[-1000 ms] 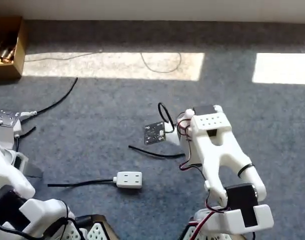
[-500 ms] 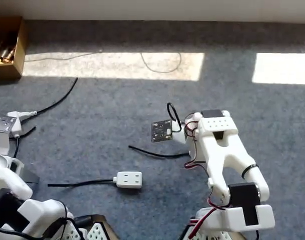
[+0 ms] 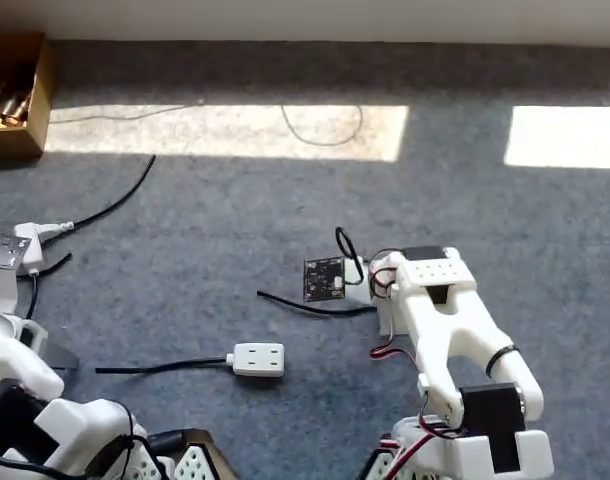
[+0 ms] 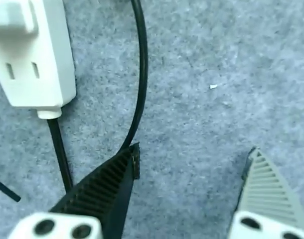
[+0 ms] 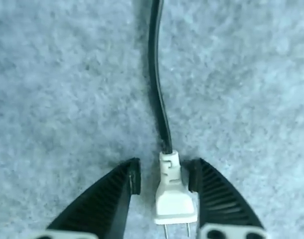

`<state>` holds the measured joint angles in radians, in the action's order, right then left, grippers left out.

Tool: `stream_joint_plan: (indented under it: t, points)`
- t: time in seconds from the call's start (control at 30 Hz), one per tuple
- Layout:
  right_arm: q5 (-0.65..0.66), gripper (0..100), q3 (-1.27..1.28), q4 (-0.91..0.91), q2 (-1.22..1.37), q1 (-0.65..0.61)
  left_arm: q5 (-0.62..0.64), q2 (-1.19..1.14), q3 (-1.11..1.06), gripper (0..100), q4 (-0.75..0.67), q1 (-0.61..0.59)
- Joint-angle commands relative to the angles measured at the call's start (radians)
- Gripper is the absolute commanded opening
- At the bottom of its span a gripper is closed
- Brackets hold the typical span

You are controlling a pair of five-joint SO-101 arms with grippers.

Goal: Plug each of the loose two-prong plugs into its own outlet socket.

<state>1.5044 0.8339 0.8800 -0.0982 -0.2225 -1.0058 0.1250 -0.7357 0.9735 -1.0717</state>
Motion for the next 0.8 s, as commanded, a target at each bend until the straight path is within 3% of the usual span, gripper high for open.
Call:
stream_joint_plan:
  t: [0.0,0.23,0.37,0.5,0.63,0.77]
  points:
    - [-0.084,0.0,-0.008,-0.027,0.002,0.005,-0.006,0.036,0.002,33,-0.005,-0.005]
    - [-0.321,0.6,-0.099,-0.021,0.001,-0.039,-0.006,0.036,-0.053,33,-0.011,0.012]
    - [-0.621,0.6,-0.272,0.053,-0.001,-0.065,-0.006,0.045,-0.050,33,-0.011,0.042]
    - [-0.867,0.6,-0.585,0.282,-0.001,-0.067,0.008,0.045,0.004,33,-0.005,0.096]
    - [-1.169,0.6,-0.986,0.529,-0.002,-0.074,0.153,0.047,0.053,33,-0.005,0.191]
    - [-1.335,0.6,-1.328,0.679,-0.108,-0.166,0.311,0.093,0.145,33,0.029,0.311]
